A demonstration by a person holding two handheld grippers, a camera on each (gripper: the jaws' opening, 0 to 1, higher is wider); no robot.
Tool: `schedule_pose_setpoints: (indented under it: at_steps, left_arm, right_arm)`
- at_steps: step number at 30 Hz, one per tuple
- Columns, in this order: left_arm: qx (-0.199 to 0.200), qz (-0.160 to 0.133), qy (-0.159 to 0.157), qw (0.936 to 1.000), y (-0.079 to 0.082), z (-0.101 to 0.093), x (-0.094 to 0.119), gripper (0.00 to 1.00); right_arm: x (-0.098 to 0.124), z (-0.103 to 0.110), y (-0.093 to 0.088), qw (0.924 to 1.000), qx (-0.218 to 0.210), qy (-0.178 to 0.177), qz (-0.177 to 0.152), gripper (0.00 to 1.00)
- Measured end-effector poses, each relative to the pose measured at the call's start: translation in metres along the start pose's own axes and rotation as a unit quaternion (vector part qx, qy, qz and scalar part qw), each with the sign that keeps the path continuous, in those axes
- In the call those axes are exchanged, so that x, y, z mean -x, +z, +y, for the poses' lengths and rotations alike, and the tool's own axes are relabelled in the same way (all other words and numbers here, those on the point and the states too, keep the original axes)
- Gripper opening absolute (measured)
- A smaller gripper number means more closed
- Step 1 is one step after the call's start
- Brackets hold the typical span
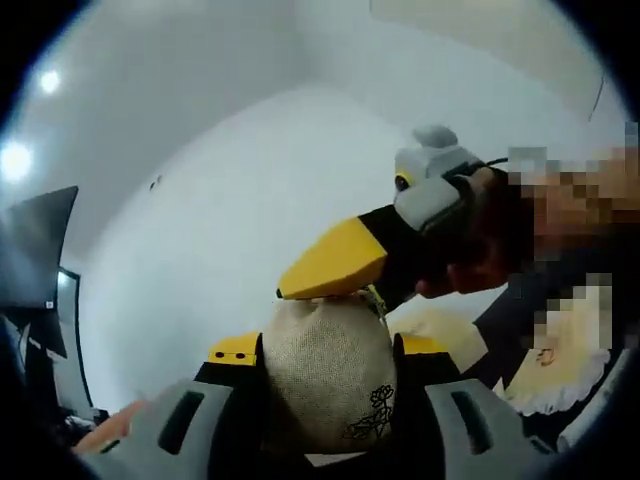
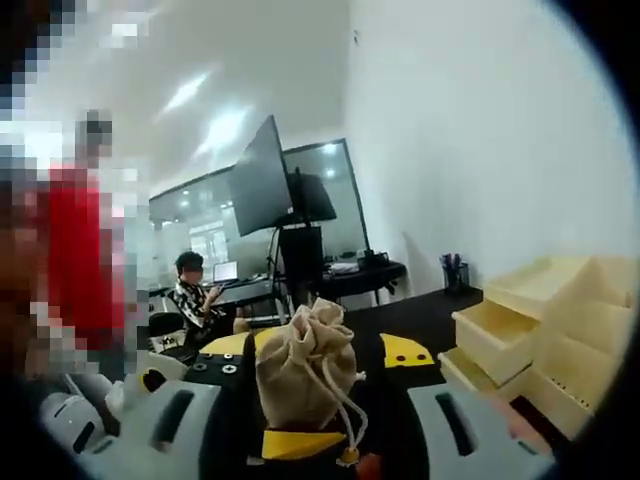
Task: Open the drawer, pick up the cosmetic bottles from the table one by one, place them into the drawer, release the gripper, close the drawer, and move the gripper away
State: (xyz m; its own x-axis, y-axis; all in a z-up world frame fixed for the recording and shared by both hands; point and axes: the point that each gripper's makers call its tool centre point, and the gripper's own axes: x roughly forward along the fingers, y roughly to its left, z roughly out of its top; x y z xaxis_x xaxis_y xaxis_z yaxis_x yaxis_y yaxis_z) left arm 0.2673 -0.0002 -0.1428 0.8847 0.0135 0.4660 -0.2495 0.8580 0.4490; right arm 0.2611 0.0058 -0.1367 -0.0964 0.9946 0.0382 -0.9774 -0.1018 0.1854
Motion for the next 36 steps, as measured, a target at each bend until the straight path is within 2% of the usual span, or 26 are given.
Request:
schedule_pose_setpoints:
  at_steps: [15,25,36]
  left_arm:
    - [0.0,-0.004,-0.005,1.0,0.001,-0.005,-0.001,0.45]
    - [0.0,-0.003,-0.006,1.0,-0.001,-0.004,-0.001,0.46]
    - [-0.013,0.004,-0.018,0.9997,-0.007,-0.009,-0.005,0.5]
  right_arm:
    - [-0.002,0.006,-0.004,0.9996,-0.024,0.017,-0.004,0.34]
    - [-0.004,0.005,-0.005,0.9995,-0.029,0.009,-0.002,0.28]
    - [-0.003,-0.007,-0.001,0.9994,-0.034,-0.003,0.002,0.25]
